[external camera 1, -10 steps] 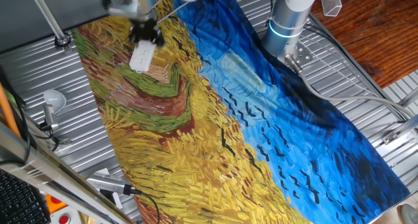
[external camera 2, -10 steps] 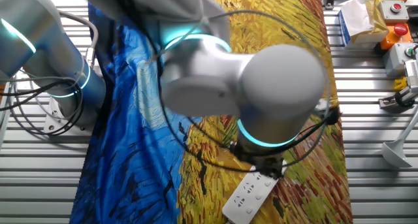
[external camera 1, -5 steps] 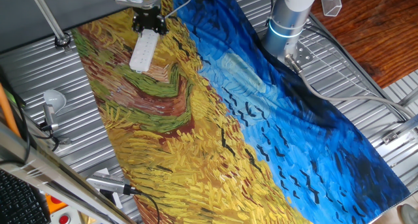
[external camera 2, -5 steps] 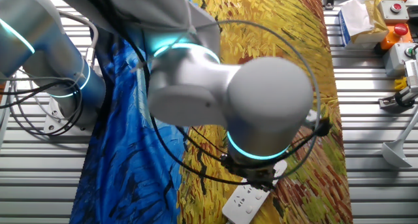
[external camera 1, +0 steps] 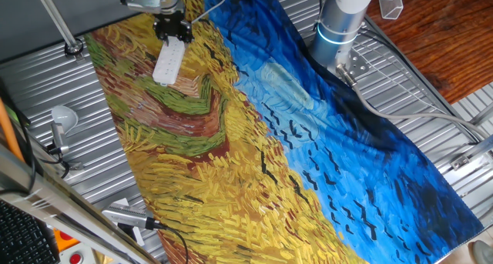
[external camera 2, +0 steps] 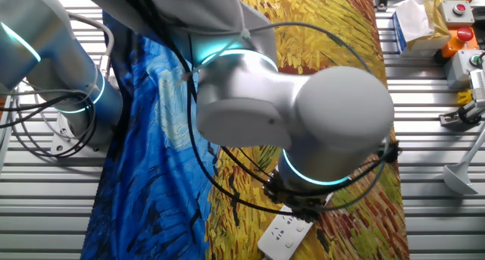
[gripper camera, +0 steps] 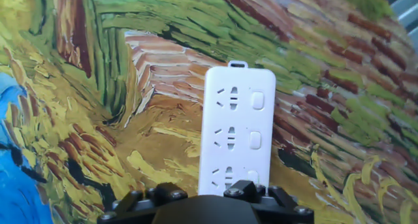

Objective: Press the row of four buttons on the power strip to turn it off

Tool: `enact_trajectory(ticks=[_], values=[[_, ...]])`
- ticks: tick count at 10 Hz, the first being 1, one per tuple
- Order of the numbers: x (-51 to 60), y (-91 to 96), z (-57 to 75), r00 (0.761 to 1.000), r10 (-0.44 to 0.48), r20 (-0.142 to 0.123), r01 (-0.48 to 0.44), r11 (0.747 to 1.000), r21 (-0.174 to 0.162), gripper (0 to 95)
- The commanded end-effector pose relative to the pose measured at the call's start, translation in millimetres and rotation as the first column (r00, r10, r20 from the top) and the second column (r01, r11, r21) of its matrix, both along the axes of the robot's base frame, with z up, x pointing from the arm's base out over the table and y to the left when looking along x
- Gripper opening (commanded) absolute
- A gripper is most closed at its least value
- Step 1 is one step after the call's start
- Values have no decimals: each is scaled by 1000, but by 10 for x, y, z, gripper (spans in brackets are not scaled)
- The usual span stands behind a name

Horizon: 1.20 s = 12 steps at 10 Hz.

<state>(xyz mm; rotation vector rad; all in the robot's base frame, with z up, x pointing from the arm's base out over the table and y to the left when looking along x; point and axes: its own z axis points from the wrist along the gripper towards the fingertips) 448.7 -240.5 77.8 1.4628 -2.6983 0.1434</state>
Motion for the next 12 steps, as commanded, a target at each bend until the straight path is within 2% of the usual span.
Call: enact_trajectory(ticks=[1, 2, 3, 4, 5, 6, 7, 10, 12], values=[[13, 1, -1, 1000, 5, -1, -5, 1000, 27, 380], [13, 1, -1, 1000, 4, 0, -4, 999, 36, 190], [119, 124, -30, 1000, 2, 0, -2, 998, 65, 190], [197, 231, -45, 1000, 0, 1, 0, 997, 74, 190], [335, 458, -67, 1000, -16, 3, 16, 997, 81, 190], [468, 767, -94, 999, -41, 7, 41, 996, 79, 190], [532, 972, -117, 998, -65, 10, 64, 995, 77, 190], [611, 1382, -166, 994, -110, 17, 109, 993, 44, 190], [616, 1410, -179, 995, -97, 15, 96, 994, 53, 190]])
